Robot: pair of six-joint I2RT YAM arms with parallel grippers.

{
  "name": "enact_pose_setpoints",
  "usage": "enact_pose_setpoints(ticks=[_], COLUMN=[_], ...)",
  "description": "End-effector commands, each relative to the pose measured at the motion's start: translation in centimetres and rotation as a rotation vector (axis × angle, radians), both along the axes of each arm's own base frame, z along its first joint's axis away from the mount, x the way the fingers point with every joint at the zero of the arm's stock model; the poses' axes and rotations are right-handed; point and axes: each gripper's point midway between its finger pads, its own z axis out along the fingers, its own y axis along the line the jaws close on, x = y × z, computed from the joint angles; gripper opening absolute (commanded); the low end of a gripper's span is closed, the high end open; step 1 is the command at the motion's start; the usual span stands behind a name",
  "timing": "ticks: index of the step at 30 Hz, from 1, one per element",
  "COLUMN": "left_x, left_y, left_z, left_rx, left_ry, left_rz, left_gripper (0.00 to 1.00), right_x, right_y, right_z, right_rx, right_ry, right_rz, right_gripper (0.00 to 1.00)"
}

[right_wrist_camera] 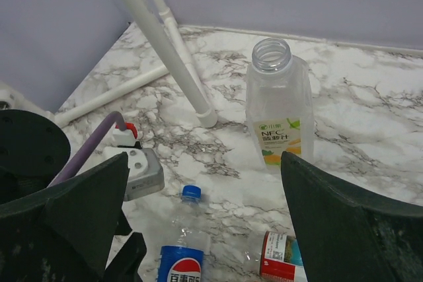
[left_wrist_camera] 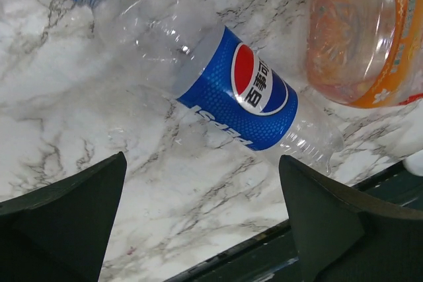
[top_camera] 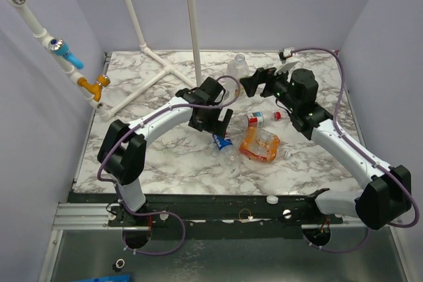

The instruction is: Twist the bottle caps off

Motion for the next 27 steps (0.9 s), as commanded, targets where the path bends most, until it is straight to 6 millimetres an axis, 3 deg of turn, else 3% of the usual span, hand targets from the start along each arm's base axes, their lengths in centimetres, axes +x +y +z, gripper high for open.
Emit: enact_pose_setpoints(ticks=[1, 9, 15, 18, 27], left_x=[0.1, 0.9, 1.1, 1.5, 2.5], left_y=[-1.5, -3.2, -1.6, -1.0, 0.1], left_z=[1.4, -1.3, -4.8, -5.7, -7.0], left_rx=[-0.076, -0.076, 0.02, 0.045, 0.083], left_ry=[0.104, 0.166, 0.147, 0.111, -0.085], left_rz=[0.244, 0.251, 0.254, 0.241, -0.064], left_gripper=[0.99, 0.99, 0.99, 0.99, 0.86], right_x=[-0.7, -0.6, -0.7, -0.8, -0.8], right_y=[-0.7, -0.6, -0.5, -0.6, -0.1], right_z=[0.2, 0.0, 0.4, 0.4, 0.3], right_rx=[-0.012, -0.015, -0.01, -0.007, 0.012], right_ry=[-0.003, -0.002, -0.008, -0.011, -0.003], right_rz=[-0.027, -0.022, -0.015, -0.014, 0.002], right_gripper=[1.0, 1.0, 1.0, 1.0, 1.0])
